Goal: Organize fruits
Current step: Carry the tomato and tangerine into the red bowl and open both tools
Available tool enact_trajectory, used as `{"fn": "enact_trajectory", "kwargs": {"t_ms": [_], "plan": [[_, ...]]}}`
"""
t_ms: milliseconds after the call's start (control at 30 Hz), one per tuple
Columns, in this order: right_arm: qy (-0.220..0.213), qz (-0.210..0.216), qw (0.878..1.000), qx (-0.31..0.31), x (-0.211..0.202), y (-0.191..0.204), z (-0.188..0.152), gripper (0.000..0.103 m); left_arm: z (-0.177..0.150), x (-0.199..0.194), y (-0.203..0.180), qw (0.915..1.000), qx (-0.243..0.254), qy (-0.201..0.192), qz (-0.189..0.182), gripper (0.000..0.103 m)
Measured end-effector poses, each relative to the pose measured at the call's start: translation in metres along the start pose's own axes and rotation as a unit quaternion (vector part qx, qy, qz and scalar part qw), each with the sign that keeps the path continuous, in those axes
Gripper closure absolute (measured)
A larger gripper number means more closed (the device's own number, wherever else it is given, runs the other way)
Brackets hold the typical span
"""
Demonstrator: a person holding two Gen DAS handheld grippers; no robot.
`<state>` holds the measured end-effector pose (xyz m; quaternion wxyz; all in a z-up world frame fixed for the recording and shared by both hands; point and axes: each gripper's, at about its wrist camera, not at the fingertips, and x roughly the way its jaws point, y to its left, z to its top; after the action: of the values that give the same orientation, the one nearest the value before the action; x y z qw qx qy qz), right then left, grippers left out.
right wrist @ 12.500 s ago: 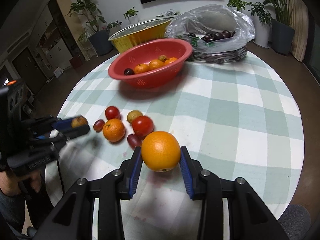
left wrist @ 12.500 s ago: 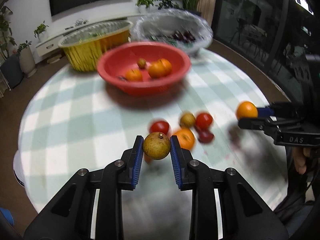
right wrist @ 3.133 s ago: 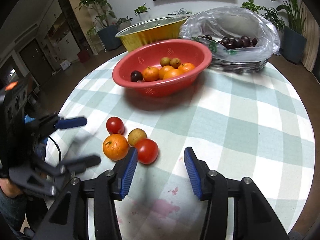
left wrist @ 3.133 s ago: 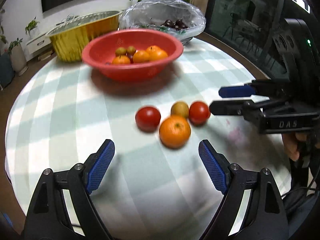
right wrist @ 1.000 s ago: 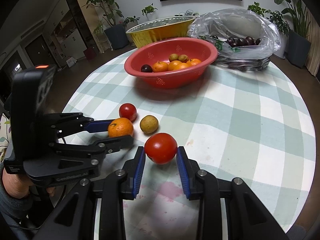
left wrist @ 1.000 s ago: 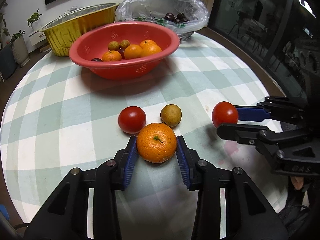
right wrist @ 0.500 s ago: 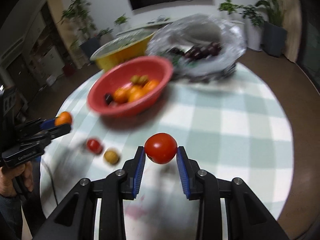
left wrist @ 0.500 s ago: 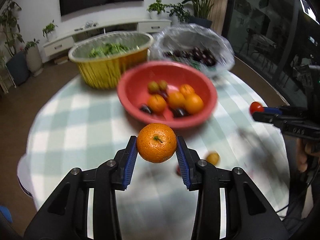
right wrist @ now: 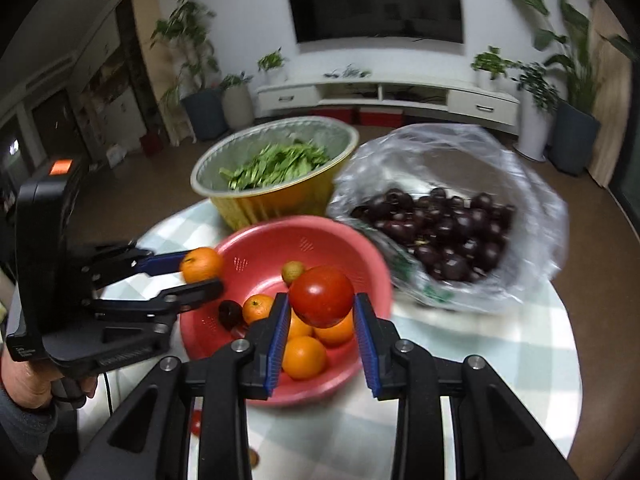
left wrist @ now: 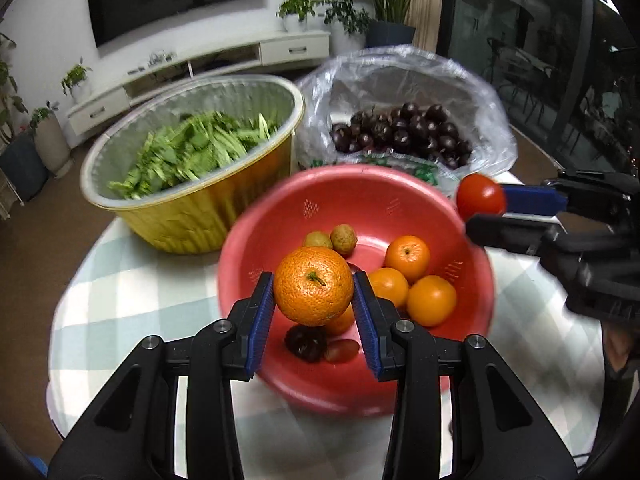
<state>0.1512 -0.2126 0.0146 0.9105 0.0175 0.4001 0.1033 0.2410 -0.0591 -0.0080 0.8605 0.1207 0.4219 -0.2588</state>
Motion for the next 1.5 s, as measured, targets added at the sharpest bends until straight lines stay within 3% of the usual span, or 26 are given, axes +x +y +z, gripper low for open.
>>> {"fn": "enact_trajectory", "kwargs": {"t_ms": [233, 500, 1033, 1500], "plan": [[0.040, -0.005, 0.999, -0.016, 0.050, 0.006, 0.005, 0.068, 0.003, 0.038, 0.004, 0.9997, -0.005, 0.022, -0.003, 0.066], [0.060, -0.008, 0.998, -0.030, 0.077, 0.009, 0.007, 0.068, 0.003, 0.058, 0.003, 0.9995, 0.001, 0.029, -0.009, 0.066], [0.077, -0.013, 0.996, -0.034, 0.090, 0.004, 0.004, 0.067, 0.005, 0.063, -0.003, 0.9994, 0.014, 0.032, 0.008, 0.065], [0.076, -0.025, 0.996, -0.035, 0.084, 0.002, 0.002, 0.064, 0.003, 0.051, -0.001, 0.9994, 0.013, 0.028, 0.014, 0.051]]}}
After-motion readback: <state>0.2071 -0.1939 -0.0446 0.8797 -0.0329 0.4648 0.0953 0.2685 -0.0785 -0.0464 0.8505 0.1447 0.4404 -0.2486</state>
